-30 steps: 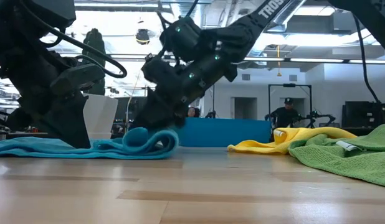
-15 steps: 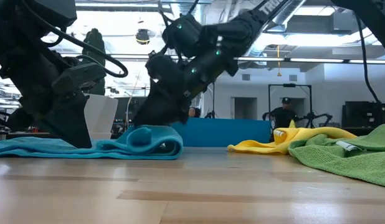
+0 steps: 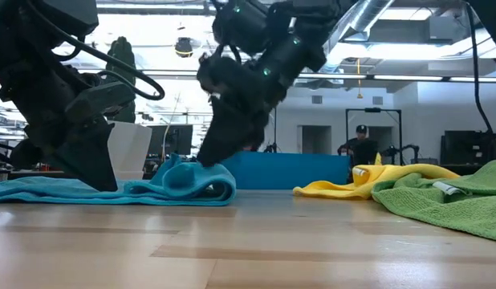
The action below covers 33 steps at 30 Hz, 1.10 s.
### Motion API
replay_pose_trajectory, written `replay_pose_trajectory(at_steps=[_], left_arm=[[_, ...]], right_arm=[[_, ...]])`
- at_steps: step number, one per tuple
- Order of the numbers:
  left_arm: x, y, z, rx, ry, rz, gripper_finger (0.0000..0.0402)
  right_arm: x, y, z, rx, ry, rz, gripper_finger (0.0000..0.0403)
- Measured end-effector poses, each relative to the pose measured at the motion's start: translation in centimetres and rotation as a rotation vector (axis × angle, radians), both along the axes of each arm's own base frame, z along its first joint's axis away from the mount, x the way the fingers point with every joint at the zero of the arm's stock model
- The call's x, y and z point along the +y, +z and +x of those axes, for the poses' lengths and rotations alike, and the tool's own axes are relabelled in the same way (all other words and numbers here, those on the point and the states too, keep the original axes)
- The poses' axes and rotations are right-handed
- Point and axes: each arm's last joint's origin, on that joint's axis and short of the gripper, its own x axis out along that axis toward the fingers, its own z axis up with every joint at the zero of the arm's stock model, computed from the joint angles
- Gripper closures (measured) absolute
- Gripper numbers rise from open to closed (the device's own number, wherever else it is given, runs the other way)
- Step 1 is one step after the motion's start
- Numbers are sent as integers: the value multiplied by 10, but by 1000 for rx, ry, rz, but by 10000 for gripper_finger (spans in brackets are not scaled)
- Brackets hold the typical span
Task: Fold microfiber towels
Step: Fold the blue microfiber cloth
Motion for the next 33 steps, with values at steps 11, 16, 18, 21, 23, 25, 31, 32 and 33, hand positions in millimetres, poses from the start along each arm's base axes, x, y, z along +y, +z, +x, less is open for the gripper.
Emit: replay_pose_trajectory(at_steps=[11,16,18,21,23,25,31,32,33], left_arm=[[0,0,0,11,-23,17,401],[0,0,0,7,-22,20,401],[0,0,0,3,-21,19,401],[0,0,0,-2,-22,22,401],[0,1,1,-10,-19,25,401],[0,1,1,-18,-14,34,401],[0,2,3,-38,-4,38,401],[0,2,3,-39,-4,37,401],[0,2,3,-38,-4,37,402]], right_arm=[[44,-5,-2,-21,18,-108,381],[44,-17,2,-18,-12,-79,392],[45,-25,-2,29,-14,-74,380],[48,-21,2,-16,-10,-63,361],[48,-19,4,-42,-1,-66,357],[47,-18,6,-73,3,-63,356],[47,-10,14,-183,55,-6,361],[48,-9,15,-194,68,-15,361],[49,-9,14,-195,78,-20,360]])
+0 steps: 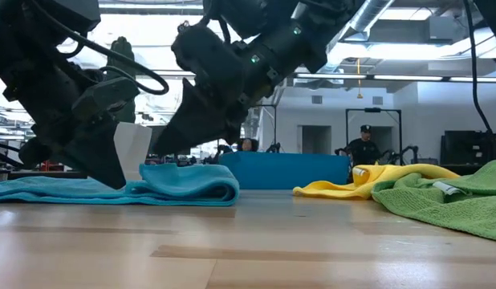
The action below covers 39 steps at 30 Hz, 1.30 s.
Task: Fold microfiber towels
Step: Fold the blue microfiber cloth
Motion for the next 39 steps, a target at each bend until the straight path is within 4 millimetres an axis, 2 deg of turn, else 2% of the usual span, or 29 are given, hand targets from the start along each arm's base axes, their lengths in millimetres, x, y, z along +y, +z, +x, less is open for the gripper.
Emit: replay_pose_trajectory(at_steps=[3,5,8,11,15,18,21,24,28,32,36,39], left_arm=[[1,3,-1,-5,0,-2,401],[2,10,-2,-30,3,-3,401],[6,28,-8,-95,36,8,402],[10,50,-12,-234,91,23,401],[13,72,-4,-403,83,79,401],[18,72,10,-410,16,100,401],[25,58,22,-349,4,108,401],[31,53,37,-301,-18,123,401],[31,48,60,-223,-136,113,402],[28,44,76,-143,-165,113,401],[26,43,78,-26,-176,110,401],[23,42,69,75,-147,116,402]], right_arm=[[-1,3,-2,14,5,-8,361],[-4,18,-4,-19,4,-11,364],[-12,43,-9,-49,-24,-37,374],[-24,49,-14,-8,-71,-71,385],[-43,59,-22,47,-119,-88,389],[-49,67,-31,45,-141,-83,383],[-50,61,-52,88,-160,-63,382],[-52,51,-76,81,-192,-28,388],[-49,34,-91,-35,-232,55,390],[-48,19,-88,-51,-260,101,386],[-45,5,-82,-60,-254,102,387],[-41,-4,-79,-60,-249,118,389]])
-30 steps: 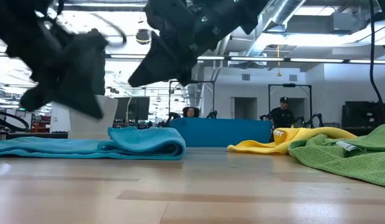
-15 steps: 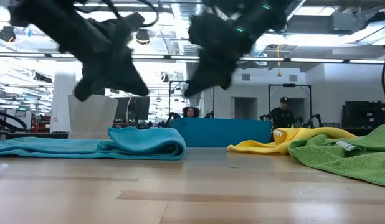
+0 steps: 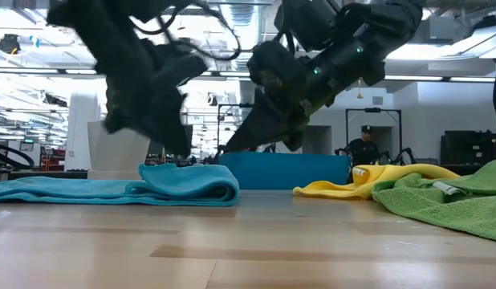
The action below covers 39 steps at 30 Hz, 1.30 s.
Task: Fold microfiber towels
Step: Fold the blue microfiber cloth
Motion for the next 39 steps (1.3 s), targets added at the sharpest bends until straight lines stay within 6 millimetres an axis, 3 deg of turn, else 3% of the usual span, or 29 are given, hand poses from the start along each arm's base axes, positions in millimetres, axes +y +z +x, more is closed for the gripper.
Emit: replay_pose_trajectory(at_steps=[6,15,18,21,23,30,39], left_arm=[[-8,-4,-6,38,10,19,401],[-11,-5,-24,135,88,32,401],[-16,9,-27,35,125,28,401],[-22,35,-23,-186,137,72,401],[-24,39,-18,-228,96,93,401],[-16,-5,9,-99,2,45,401],[-19,-17,-3,14,73,1,401]], right_arm=[[0,-8,0,23,-9,2,382],[-4,5,3,-43,-19,10,384],[-2,6,4,-63,-13,14,379],[-2,6,3,-55,-13,13,382],[-2,6,3,-59,-13,13,385],[-3,5,3,-45,-21,18,379],[-2,5,3,-55,0,20,386]])
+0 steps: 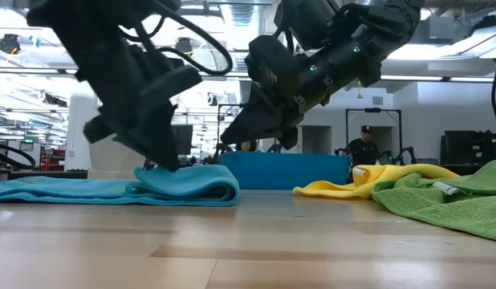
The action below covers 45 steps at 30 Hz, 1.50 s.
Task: Fold microfiber towels
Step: Fold the blue microfiber cloth
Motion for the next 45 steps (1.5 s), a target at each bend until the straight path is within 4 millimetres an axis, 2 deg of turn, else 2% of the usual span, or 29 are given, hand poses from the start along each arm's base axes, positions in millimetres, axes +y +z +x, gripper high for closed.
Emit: replay_pose_trajectory(at_steps=[14,18,22,24,28,33,35,39,42,45], left_arm=[[-3,-16,-2,53,21,7,401],[-3,-17,-2,62,22,8,401],[-2,-19,-4,88,21,13,401],[-2,-19,-5,95,16,-1,401],[-2,-20,-5,106,13,-4,401],[-2,-20,-6,118,10,-12,401],[-3,-19,-6,117,9,-14,401],[-4,-15,-1,107,-13,-16,401],[-4,-16,-3,116,-8,-20,401],[-4,-16,-3,117,-4,-24,401]], right_arm=[[-27,-3,3,-3,-58,-55,387],[-26,-11,4,13,-54,-60,381],[-25,-38,5,85,-48,-55,380],[-25,-43,5,104,-55,-46,383],[-29,-35,3,107,-62,-51,386],[-32,-1,3,-10,-45,-96,373],[-35,3,4,-34,-41,-113,370],[-39,-5,6,-31,-22,-108,380],[-37,-27,5,36,10,-91,388],[-35,-41,11,31,28,-74,388]])
